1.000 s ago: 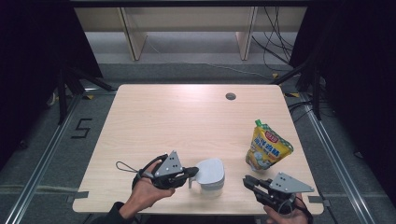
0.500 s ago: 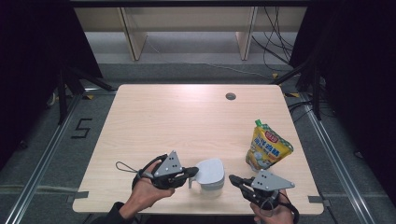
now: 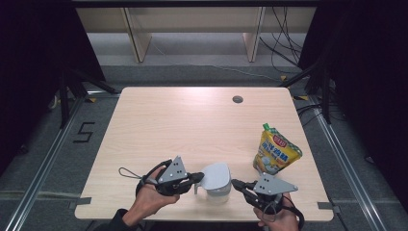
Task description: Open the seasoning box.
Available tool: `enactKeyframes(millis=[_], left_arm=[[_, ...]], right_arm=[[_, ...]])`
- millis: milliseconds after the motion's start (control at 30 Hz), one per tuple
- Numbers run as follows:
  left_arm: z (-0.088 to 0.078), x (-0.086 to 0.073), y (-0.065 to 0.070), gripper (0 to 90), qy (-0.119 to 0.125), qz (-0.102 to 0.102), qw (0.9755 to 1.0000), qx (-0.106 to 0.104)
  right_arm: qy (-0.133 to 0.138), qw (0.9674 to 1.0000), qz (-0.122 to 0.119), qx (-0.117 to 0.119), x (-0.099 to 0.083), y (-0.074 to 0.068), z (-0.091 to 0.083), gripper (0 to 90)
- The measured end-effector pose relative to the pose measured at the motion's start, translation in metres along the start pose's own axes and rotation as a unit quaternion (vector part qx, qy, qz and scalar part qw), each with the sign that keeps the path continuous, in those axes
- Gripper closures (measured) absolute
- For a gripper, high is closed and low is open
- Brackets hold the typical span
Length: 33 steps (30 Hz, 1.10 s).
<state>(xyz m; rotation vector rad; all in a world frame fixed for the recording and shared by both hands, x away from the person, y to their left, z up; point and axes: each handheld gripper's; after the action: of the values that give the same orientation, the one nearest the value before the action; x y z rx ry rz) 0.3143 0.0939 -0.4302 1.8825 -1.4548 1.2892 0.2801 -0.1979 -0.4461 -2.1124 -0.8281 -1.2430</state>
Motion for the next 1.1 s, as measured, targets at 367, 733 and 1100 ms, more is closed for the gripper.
enactKeyframes(millis=[367, 733, 1100], left_arm=[[-0.005, -0.004, -0.001, 71.5, 0.0, -0.009, 1.0, 0.001], [-0.022, -0.028, 0.01, 50.5, -0.019, -0.026, 0.9995, -0.001], [-0.031, -0.051, 0.008, 34.4, -0.022, -0.054, 0.9981, 0.022]], right_arm=[[0.007, 0.9999, -0.007, -0.002, 0.007, -0.006, 0.002, 90.0], [0.022, 0.9996, -0.017, 0.005, 0.015, -0.016, 0.002, 90.0], [0.031, 0.999, -0.029, 0.011, 0.024, -0.024, 0.007, 89.9]])
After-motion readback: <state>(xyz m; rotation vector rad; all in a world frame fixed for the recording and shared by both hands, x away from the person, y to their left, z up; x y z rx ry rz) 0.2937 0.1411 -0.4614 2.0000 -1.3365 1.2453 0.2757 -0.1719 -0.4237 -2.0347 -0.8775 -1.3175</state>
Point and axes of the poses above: each handheld gripper's, and its own axes: z roughly forward along the jaws, x roughly out of its top, y roughly to its right, and after that the axes turned 13 degrees about z, right-handed
